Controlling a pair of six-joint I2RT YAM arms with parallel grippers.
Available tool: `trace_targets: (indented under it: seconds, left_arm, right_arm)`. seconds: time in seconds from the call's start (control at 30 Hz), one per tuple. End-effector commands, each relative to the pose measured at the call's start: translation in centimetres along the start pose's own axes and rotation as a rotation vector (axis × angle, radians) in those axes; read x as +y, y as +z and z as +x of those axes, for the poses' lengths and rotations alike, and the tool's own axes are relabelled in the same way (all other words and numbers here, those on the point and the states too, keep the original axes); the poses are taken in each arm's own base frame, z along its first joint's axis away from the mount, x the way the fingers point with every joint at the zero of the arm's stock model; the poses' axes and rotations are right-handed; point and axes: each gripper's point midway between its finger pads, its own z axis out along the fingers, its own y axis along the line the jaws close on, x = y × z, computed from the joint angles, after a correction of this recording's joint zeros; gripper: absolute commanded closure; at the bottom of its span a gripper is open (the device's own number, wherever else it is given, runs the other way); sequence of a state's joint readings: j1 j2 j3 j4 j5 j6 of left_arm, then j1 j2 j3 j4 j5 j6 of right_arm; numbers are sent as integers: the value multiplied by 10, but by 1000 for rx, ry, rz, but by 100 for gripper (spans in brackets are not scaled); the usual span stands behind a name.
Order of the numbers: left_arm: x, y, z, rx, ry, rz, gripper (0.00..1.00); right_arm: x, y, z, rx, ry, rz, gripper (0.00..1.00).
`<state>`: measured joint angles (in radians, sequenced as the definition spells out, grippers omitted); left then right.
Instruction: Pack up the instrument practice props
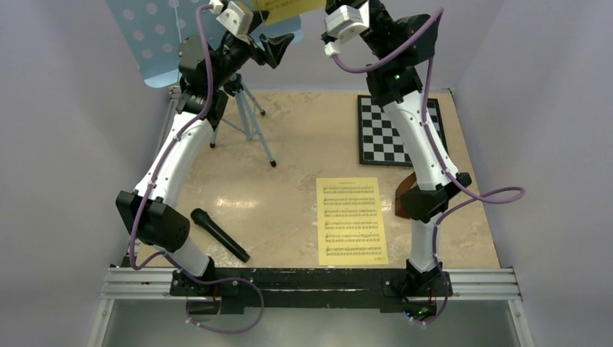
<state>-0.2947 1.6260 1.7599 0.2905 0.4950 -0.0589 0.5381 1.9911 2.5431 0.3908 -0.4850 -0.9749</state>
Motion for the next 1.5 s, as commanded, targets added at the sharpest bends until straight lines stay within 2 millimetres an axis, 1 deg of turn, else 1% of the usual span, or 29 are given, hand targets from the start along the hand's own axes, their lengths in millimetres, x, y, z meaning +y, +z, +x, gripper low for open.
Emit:
trace_targets:
  seconds: [0.0, 0.17, 0.33, 0.4, 0.5, 0.6, 0.7, 0.73, 0.8, 0.9, 0.93, 1.03, 1.07, 1.13, 1.17, 1.2, 1.27, 1.33, 1.37, 1.4, 1.47]
  left_arm:
    - [-3, 2, -30, -64, 62, 27, 16]
    - [0, 3, -25, -52, 70, 17, 16]
    - [17, 9, -21, -37, 71, -55, 14]
    - [23, 10, -22, -26, 66, -88, 13]
    - [30, 7, -28, -12, 118, -122, 10]
    - [32, -2, -27, 14, 144, -148, 7]
    - [30, -12, -32, 23, 164, -161, 6]
    - [29, -16, -34, 27, 165, -167, 5]
    - [28, -24, -36, 32, 178, -175, 5]
    - [25, -35, -44, 33, 212, -187, 5]
    - [24, -39, -46, 35, 221, -189, 5]
    - [20, -49, -48, 42, 254, -187, 4]
    - [18, -53, -50, 43, 264, -189, 4]
    - [20, -62, -51, 56, 289, -213, 4]
    - [25, -68, -50, 71, 298, -250, 5]
    - [31, -75, -53, 74, 303, -298, 5]
    - [36, -87, -53, 81, 307, -348, 5]
    - [30, -97, -56, 67, 315, -342, 5]
    - [26, -101, -57, 60, 316, -331, 5]
    - [19, -104, -60, 49, 312, -312, 5]
    - [7, -109, -62, 37, 309, -270, 5]
  right_arm:
    - [-62, -3, -26, -33, -113, 133, 100]
    - [-90, -8, -34, -14, -172, 189, 100]
    - [-119, -16, -41, 5, -244, 243, 100]
    - [-127, -20, -43, 10, -253, 259, 100]
    - [-131, -27, -44, 22, -256, 267, 100]
    - [-131, -37, -42, 46, -253, 255, 100]
    - [-124, -46, -39, 76, -239, 218, 100]
    - [-122, -50, -41, 80, -236, 208, 100]
    - [-111, -59, -42, 90, -222, 166, 100]
    - [-87, -76, -40, 127, -197, 78, 100]
    - [-71, -84, -34, 150, -175, 36, 100]
    - [-51, -104, -35, 194, -138, -49, 100]
    - [-48, -111, -38, 210, -123, -72, 100]
    - [-36, -126, -39, 262, -93, -135, 100]
    - [-26, -137, -40, 294, -69, -184, 100]
    - [-25, -148, -49, 308, -55, -214, 100]
    - [2, -178, -62, 347, 10, -354, 100]
    - [28, -212, -81, 399, 137, -485, 100]
    - [37, -229, -90, 429, 199, -535, 100]
    - [50, -248, -100, 476, 307, -584, 100]
    - [67, -282, -117, 552, 449, -665, 100]
